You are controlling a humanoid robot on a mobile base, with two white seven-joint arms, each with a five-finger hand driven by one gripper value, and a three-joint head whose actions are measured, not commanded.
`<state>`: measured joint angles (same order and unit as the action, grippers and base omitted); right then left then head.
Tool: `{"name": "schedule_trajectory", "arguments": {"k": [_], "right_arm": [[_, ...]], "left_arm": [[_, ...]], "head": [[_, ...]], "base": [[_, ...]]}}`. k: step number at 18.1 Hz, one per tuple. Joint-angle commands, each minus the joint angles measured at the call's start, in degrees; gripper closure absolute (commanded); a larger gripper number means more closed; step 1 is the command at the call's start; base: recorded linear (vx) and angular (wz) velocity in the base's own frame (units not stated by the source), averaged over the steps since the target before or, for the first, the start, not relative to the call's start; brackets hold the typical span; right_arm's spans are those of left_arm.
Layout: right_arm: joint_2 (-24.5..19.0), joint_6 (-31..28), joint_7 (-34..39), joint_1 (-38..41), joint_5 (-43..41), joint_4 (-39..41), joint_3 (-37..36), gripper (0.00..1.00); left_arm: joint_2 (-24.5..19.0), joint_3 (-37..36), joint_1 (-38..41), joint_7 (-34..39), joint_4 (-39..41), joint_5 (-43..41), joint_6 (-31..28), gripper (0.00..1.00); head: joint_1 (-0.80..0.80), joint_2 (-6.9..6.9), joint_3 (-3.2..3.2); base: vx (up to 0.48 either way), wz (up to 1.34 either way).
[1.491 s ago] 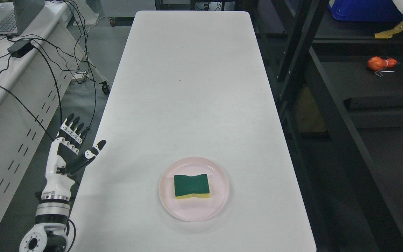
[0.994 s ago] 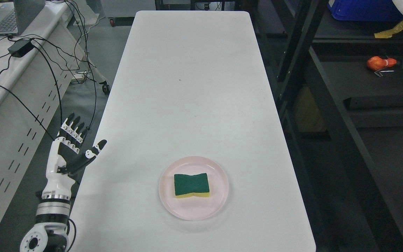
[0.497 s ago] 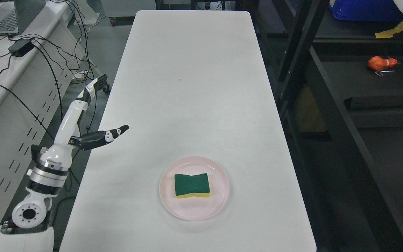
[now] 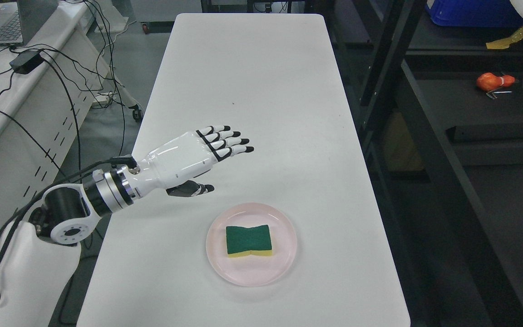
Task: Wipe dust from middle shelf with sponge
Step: 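Lower the left hand onto the green-and-yellow sponge and grasp it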
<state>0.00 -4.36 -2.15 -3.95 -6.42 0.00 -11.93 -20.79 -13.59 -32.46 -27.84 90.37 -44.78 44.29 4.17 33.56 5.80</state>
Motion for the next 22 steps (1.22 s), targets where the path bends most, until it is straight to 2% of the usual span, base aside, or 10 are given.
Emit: {"name": "schedule_trajectory", "arguments": {"k": [1, 5, 14, 18, 20, 21, 22], "right_arm": [[1.0, 0.0, 0.0, 0.0, 0.0, 1.0, 0.0, 0.0], [1.0, 0.0, 0.0, 0.0, 0.0, 1.0, 0.1, 0.0], [1.0, 0.0, 0.0, 0.0, 0.0, 1.0, 0.0, 0.0], [1.0, 0.0, 0.0, 0.0, 0.0, 1.0, 0.0, 0.0], [1.0, 0.0, 0.0, 0.0, 0.0, 1.0, 0.1, 0.0], [1.0, 0.0, 0.0, 0.0, 0.0, 1.0, 0.1, 0.0], [1.0, 0.0, 0.0, 0.0, 0.0, 1.0, 0.1, 0.0]], "left_arm": [[-5.4, -25.1, -6.2, -1.3, 0.7, -10.3, 0.7, 0.06], [-2.0, -28.8, -5.3, -4.1, 4.9, -10.3, 0.7, 0.05], [0.6, -27.8, -2.0, -13.4, 8.6, -9.6, 0.6, 0.04], [1.7, -25.6, -2.2, -15.0, 8.7, -9.6, 0.7, 0.08], [3.5, -22.1, -2.0, -17.7, 8.7, -9.0, 0.7, 0.21], [4.6, -19.7, -1.2, -18.9, 8.7, -6.9, 0.7, 0.33], [6.1, -17.0, 0.1, -20.9, 8.7, -2.1, 0.7, 0.54]], "head": [[0.0, 0.0, 0.0], [0.0, 0.0, 0.0], [0.0, 0.0, 0.0], [0.0, 0.0, 0.0], [0.0, 0.0, 0.0], [0.0, 0.0, 0.0], [0.0, 0.0, 0.0]], "base": [[0.0, 0.0], [0.0, 0.0], [0.0, 0.0], [0.0, 0.0], [0.0, 0.0], [0.0, 0.0], [0.0, 0.0]]}}
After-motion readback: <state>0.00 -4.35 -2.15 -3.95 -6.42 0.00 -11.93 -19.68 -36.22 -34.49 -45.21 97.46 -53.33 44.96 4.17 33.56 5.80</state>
